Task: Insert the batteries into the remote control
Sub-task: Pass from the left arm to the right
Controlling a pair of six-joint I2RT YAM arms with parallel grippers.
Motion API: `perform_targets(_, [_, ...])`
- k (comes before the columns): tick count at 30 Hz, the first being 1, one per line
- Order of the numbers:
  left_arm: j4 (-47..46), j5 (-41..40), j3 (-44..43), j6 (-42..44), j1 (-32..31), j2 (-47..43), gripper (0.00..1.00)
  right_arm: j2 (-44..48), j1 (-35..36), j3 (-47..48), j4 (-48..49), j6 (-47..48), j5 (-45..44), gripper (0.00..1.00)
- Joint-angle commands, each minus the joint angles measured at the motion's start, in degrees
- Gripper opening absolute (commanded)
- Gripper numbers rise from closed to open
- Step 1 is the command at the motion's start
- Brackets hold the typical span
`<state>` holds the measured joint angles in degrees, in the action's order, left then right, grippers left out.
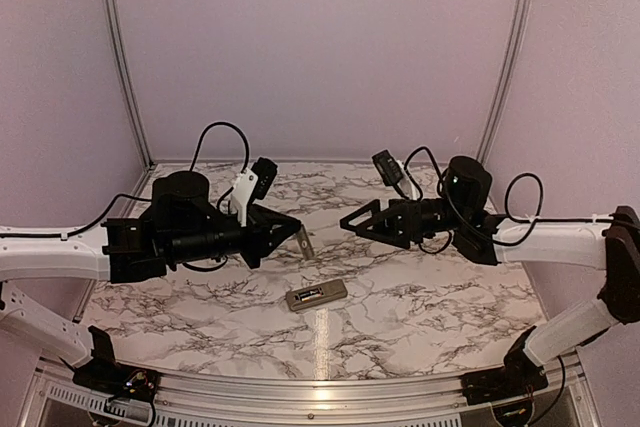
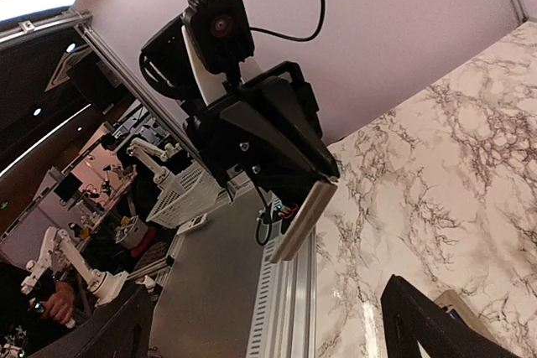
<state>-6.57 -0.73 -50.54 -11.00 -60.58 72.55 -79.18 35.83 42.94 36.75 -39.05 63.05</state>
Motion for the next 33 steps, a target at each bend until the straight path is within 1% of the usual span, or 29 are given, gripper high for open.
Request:
perform_targets(1, [-18.7, 6.4, 5.2, 3.8, 0.0, -4.6, 0.07, -2.3, 4.8, 3.0, 5.6, -3.4, 4.0, 0.91])
perform_targets(4, [-23.5, 8.8, 7.6, 4.4, 0.0, -6.1, 0.08, -4.5, 7.0, 5.2, 3.1, -2.0, 3.3, 0.88])
perform_targets(7, [-23.9, 9.2, 7.8, 5.2, -0.1, -6.3, 0.09, -6.4, 8.4, 6.9, 3.7, -3.1, 3.0, 0.86])
perform_targets(9, [-23.7, 9.2, 7.8, 6.0, -0.2, -6.3, 0.09, -7.6, 9.2, 7.4, 6.6, -5.5, 3.0, 0.85])
perform_targets(12, [-24.9, 9.3, 8.4, 6.8, -0.4, -6.5, 0.09, -10.2, 10.1, 7.4, 15.3, -11.3, 3.5, 0.81])
perform_targets(14, [-26.4, 9.4, 9.0, 6.9, -0.5, -6.7, 0.09, -12.3, 10.2, 6.4, 25.4, -18.1, 3.9, 0.78])
perform_targets(15, [-26.8, 8.9, 9.0, 6.9, -0.5, -6.6, 0.09, -13.6, 10.2, 5.9, 32.0, -22.8, 4.1, 0.77])
perform_targets(17, [-26.6, 8.2, 8.9, 7.4, -0.6, -6.8, 0.08, -15.9, 10.2, 5.8, 41.6, -31.0, 4.2, 0.76])
perform_targets(20, [-25.6, 8.2, 8.7, 8.6, -0.8, -6.9, 0.09, -18.9, 10.3, 6.3, 51.0, -38.5, 4.2, 0.74])
perform_targets(22, [-24.8, 7.9, 8.6, 9.2, -0.8, -6.8, 0.09, -20.5, 10.4, 7.1, 55.2, -42.3, 4.3, 0.70])
perform_targets(24, [-24.5, 7.8, 8.6, 9.5, -0.9, -6.7, 0.09, -21.5, 10.8, 7.6, 56.7, -43.9, 4.2, 0.69])
perform_targets(27, [-23.6, 7.4, 8.3, 10.1, -1.1, -6.4, 0.09, -21.6, 11.5, 8.1, 55.6, -43.0, 4.4, 0.66])
perform_targets(29, [-23.2, 7.0, 8.1, 10.4, -1.2, -6.3, 0.09, -20.7, 11.7, 8.2, 52.4, -40.1, 4.5, 0.65])
perform_targets(33, [-22.6, 6.4, 8.3, 10.7, -1.2, -6.7, 0.08, -17.2, 11.8, 7.9, 41.7, -31.2, 4.3, 0.65])
